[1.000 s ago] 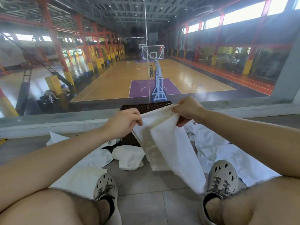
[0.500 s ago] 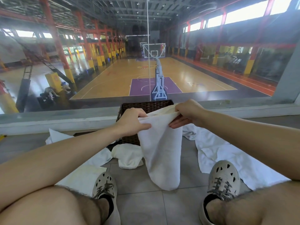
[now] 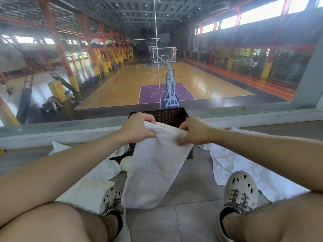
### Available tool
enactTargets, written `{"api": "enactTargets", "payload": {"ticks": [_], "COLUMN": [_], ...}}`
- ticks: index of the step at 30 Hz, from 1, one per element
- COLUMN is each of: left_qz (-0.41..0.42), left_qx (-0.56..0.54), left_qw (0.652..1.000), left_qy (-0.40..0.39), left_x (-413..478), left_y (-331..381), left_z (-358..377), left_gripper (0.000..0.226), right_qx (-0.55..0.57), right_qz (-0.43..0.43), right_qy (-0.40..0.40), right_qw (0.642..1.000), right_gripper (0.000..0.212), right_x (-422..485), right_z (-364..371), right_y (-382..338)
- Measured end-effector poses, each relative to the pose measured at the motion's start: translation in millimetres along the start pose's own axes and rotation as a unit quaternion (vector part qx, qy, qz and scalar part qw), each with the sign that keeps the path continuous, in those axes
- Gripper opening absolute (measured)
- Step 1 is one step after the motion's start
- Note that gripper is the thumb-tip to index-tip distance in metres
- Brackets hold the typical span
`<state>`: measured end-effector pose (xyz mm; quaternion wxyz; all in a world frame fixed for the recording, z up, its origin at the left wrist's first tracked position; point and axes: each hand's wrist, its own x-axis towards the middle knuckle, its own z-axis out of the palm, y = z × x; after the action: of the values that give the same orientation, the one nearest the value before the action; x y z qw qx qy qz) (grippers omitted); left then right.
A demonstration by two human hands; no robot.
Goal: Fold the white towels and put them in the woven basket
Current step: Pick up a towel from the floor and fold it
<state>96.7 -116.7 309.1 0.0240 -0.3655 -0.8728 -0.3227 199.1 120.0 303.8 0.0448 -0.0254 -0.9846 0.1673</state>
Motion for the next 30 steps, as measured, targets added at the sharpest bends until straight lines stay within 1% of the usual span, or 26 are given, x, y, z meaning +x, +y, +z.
{"api": "enactTargets", "payload": {"ticks": [2, 4, 6, 7, 8, 9, 10, 11, 12, 13, 14, 15, 17, 19, 21, 22, 24, 26, 27, 28, 30], "left_qz": [-0.010, -0.033, -0.050, -0.051, -0.047, -0.037, -0.023, -0.011, -0.004, -0.006, -0.016, -0.031, -0.070, -0.112, -0.131, -0.127, -0.102, -0.074, -0.062, -0.057, -0.078], "left_qx": [-0.009, -0.032, -0.053, -0.064, -0.075, -0.082, -0.084, -0.089, -0.103, -0.126, -0.149, -0.169, -0.167, -0.116, -0.078, -0.075, -0.082, -0.086, -0.070, -0.031, 0.061], "left_qw": [0.999, 0.998, 0.996, 0.996, 0.996, 0.995, 0.996, 0.995, 0.994, 0.992, 0.988, 0.985, 0.982, 0.979, 0.977, 0.979, 0.983, 0.982, 0.981, 0.977, 0.958], "left_qy": [0.034, 0.051, 0.043, 0.038, 0.034, 0.031, 0.030, 0.031, 0.032, 0.033, 0.031, 0.018, -0.051, -0.124, -0.148, -0.143, -0.130, -0.148, -0.171, -0.203, -0.270], "left_x": [1, -1, -5, -6, -6, -6, -4, -3, -2, -1, -2, -4, -14, -26, -33, -33, -25, -17, -16, -17, -27], "left_y": [-5, -11, -11, -8, -2, 3, 9, 13, 16, 16, 15, 12, 0, -19, -34, -36, -35, -30, -30, -33, -52], "left_z": [-8, -13, -13, -10, -7, -3, 1, 5, 7, 10, 11, 13, 23, 37, 47, 47, 41, 32, 30, 31, 47], "left_gripper": [0.024, 0.034, 0.043, 0.047, 0.050, 0.053, 0.056, 0.059, 0.061, 0.064, 0.067, 0.070, 0.067, 0.050, 0.038, 0.037, 0.046, 0.058, 0.060, 0.057, 0.043], "right_qx": [0.063, 0.089, 0.037, -0.010, -0.055, -0.073, -0.069, -0.050, -0.031, -0.014, 0.003, 0.024, 0.066, 0.096, 0.125, 0.134, 0.149, 0.188, 0.210, 0.227, 0.256], "right_qz": [0.014, 0.012, 0.004, -0.012, -0.027, -0.044, -0.061, -0.077, -0.088, -0.088, -0.086, -0.083, -0.085, -0.087, -0.087, -0.086, -0.067, -0.040, -0.031, -0.027, -0.003], "right_qy": [0.050, 0.084, 0.068, 0.053, 0.040, 0.033, 0.029, 0.030, 0.033, 0.038, 0.045, 0.053, 0.060, 0.053, 0.040, 0.034, 0.014, -0.008, -0.009, -0.004, 0.014], "right_qw": [0.997, 0.992, 0.997, 0.998, 0.997, 0.996, 0.995, 0.995, 0.995, 0.995, 0.995, 0.995, 0.992, 0.990, 0.988, 0.987, 0.986, 0.981, 0.977, 0.974, 0.967], "right_gripper": [0.031, 0.029, 0.030, 0.035, 0.045, 0.054, 0.056, 0.048, 0.036, 0.026, 0.020, 0.018, 0.017, 0.016, 0.014, 0.014, 0.018, 0.021, 0.021, 0.022, 0.023], "right_x": [4, 5, 3, 2, 1, 1, 0, 2, 4, 6, 7, 7, 5, 3, 2, 1, 0, -4, -7, -10, -15], "right_z": [-6, -16, -23, -24, -25, -24, -24, -22, -22, -23, -25, -27, -32, -39, -51, -57, -70, -82, -86, -89, -84], "right_y": [1, 0, -3, -8, -13, -16, -20, -22, -22, -21, -19, -16, -11, -7, -2, 0, 6, 14, 18, 22, 35]}}
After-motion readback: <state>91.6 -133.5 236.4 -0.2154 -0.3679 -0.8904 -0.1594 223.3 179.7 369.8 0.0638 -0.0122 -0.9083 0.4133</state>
